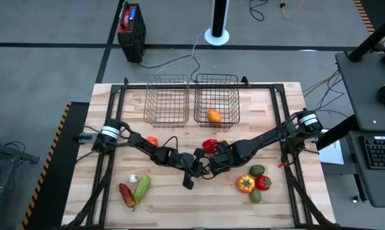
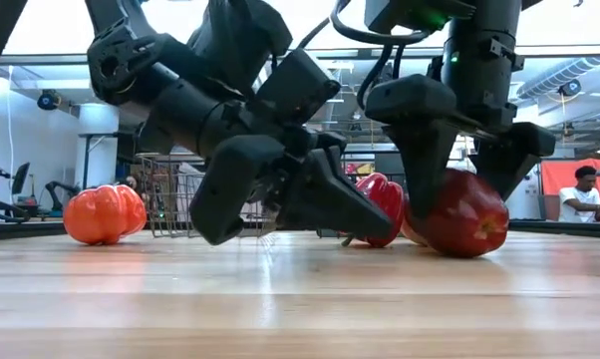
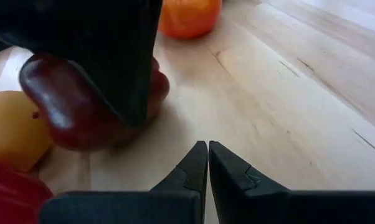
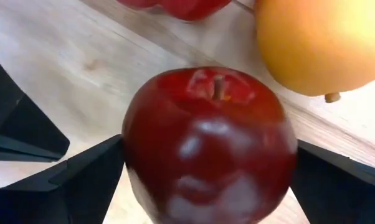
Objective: Sort produce into baskets
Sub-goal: Put the red apple into the silver wire basket
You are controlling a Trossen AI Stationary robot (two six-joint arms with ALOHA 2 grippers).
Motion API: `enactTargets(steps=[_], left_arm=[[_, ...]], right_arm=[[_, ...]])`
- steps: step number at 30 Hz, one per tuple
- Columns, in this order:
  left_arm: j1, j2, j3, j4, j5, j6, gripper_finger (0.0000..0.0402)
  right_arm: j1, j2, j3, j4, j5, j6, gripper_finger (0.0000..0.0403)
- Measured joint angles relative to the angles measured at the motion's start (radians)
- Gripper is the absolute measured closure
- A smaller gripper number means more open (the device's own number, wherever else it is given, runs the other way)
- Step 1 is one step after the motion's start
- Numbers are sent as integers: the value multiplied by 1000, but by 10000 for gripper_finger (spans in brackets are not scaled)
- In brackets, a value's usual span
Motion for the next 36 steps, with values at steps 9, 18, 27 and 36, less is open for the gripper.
enactTargets(steps=[9,18,27,36], left_arm=[[0,-42,-50,-24,-1,-3,402],[0,-213,-203,-21,-3,-32,402],[0,-470,-388,59,-3,-131,402],[-2,-628,-604,547,-2,-246,402]], right_arm=[[2,0,-5,-4,24,-7,36],[18,-5,-6,-7,39,-31,49],[93,-91,-7,29,149,-120,46],[147,-153,-11,392,431,-605,45]])
